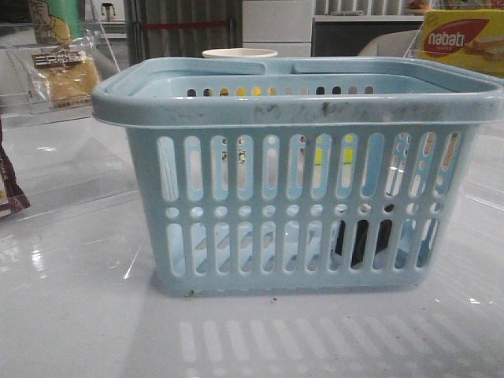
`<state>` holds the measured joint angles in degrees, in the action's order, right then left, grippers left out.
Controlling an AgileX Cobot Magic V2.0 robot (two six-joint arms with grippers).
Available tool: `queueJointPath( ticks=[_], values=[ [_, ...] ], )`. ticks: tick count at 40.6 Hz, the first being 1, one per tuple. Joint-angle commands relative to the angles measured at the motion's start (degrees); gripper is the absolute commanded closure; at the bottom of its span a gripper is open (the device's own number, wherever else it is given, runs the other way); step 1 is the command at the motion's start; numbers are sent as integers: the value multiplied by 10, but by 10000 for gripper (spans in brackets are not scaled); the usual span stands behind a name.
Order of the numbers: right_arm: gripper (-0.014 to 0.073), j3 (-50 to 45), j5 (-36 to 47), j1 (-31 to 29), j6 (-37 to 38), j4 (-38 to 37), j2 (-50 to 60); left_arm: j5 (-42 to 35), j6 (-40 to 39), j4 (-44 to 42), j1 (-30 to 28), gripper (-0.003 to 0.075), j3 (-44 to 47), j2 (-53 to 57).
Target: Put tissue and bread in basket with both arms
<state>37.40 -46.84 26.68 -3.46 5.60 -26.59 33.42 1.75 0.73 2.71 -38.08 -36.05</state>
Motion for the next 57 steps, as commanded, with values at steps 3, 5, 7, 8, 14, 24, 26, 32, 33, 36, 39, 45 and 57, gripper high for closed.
queueJointPath(
  ticks=[3, 5, 7, 8, 14, 24, 26, 32, 33, 36, 39, 45, 57],
  values=[
    [109, 16, 39, 1, -5, -4, -2, -86, -5, 1, 4, 629, -20, -11],
    [109, 16, 39, 1, -5, -4, -2, -91, -5, 1, 4, 629, -20, -16],
    [109, 16, 39, 1, -5, -4, -2, -91, -5, 3, 4, 629, -20, -20],
    [109, 16, 39, 1, -5, -4, -2, -95, -5, 3, 4, 629, -20, -21],
    [109, 16, 39, 1, -5, -4, -2, -120, -5, 3, 4, 612, -21, -45],
    [109, 16, 39, 1, -5, -4, -2, -147, -5, 3, 4, 212, -61, -136],
    [109, 16, 39, 1, -5, -4, -2, -147, -5, 3, 4, 145, -75, -163],
    [109, 16, 39, 1, -5, -4, -2, -147, -5, 14, 4, 127, -124, -248],
    [109, 16, 39, 1, -5, -4, -2, -147, -5, 16, 4, 127, -132, -260],
    [109, 16, 39, 1, -5, -4, -2, -147, -5, 17, 4, 127, -163, -305],
    [109, 16, 39, 1, -5, -4, -2, -153, -5, 17, 4, 127, -192, -346],
    [109, 16, 39, 1, -5, -4, -2, -171, -5, 17, 4, 127, -255, -422],
    [109, 16, 39, 1, -5, -4, -2, -173, -14, 111, -12, 127, -392, -559]
  ],
)
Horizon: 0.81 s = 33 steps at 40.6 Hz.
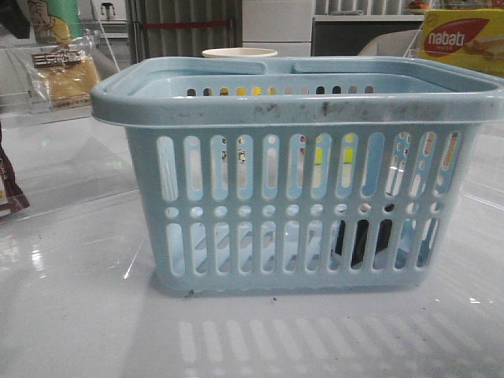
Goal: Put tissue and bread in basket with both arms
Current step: 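Grasp the wrapped bread pastry on the shelf with the left gripper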
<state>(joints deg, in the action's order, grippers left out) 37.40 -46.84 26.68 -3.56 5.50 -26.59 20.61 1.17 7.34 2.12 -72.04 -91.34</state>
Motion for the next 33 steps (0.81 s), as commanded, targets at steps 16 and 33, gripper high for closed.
queueJointPath(
  ticks=[16, 33],
  values=[
    [109, 16, 39, 1, -4, -3, -2, -48, -8, 53, -10, 127, -172, -123],
    [109, 16, 39, 1, -4, -3, -2, -99, -8, 49, -10, 181, -180, -172]
  ],
)
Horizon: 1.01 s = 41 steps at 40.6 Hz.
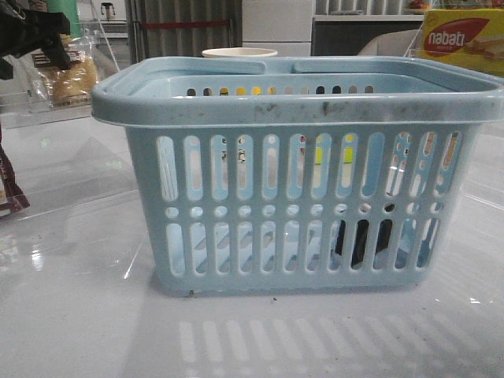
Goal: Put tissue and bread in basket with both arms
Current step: 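Grasp the wrapped bread pastry on the shelf with the left gripper, then lower the bread into the basket beside the tissue and open the left gripper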
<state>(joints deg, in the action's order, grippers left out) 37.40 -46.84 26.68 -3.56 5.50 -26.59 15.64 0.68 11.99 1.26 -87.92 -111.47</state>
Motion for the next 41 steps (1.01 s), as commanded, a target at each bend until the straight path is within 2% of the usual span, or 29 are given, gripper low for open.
queueJointPath(
  ticks=[1, 13, 25, 41],
  values=[
    [109, 16, 39, 1, -4, -3, -2, -49, -3, 2, -1, 202, -21, 29],
    [109, 16, 38, 1, -4, -3, -2, -54, -3, 2, -1, 457, -21, 29],
    [109, 16, 38, 1, -4, -3, -2, -9, -3, 2, -1, 629, -21, 43],
    [109, 16, 38, 1, -4, -3, -2, 80, -3, 8, 7, 628, -21, 167]
  ],
)
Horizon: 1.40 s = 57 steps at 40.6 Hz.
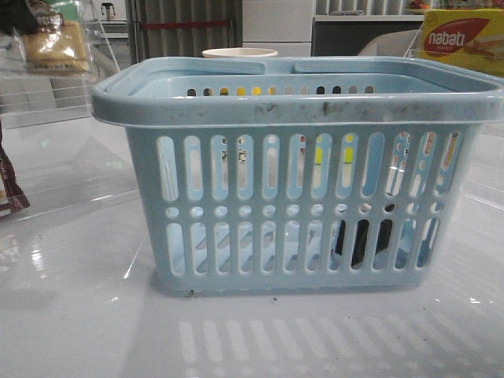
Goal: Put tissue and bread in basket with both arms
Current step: 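Lower the bread into the basket beside the tissue and open the left gripper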
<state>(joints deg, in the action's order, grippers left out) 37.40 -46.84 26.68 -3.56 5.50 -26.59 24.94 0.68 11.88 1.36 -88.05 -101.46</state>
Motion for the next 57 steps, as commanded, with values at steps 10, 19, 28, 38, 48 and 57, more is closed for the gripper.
queueJointPath(
  ticks=[10, 19, 28, 38, 48, 57],
  values=[
    [109, 16, 37, 1, -4, -3, -2, 96, 70, 9, 62, 628, -19, 163],
    [109, 16, 37, 1, -4, -3, -2, 153, 112, 9, 157, 628, -18, 200],
    [109, 16, 37, 1, -4, -3, -2, 152, 161, 9, 267, 628, -7, 190],
    [109, 16, 37, 1, -4, -3, -2, 155, 170, 9, 345, 628, 9, 139],
    [109, 16, 37, 1, -4, -3, -2, 144, 170, 10, 354, 485, 9, 79],
    [109, 16, 37, 1, -4, -3, -2, 144, 170, 10, 354, 183, 9, 74]
  ],
)
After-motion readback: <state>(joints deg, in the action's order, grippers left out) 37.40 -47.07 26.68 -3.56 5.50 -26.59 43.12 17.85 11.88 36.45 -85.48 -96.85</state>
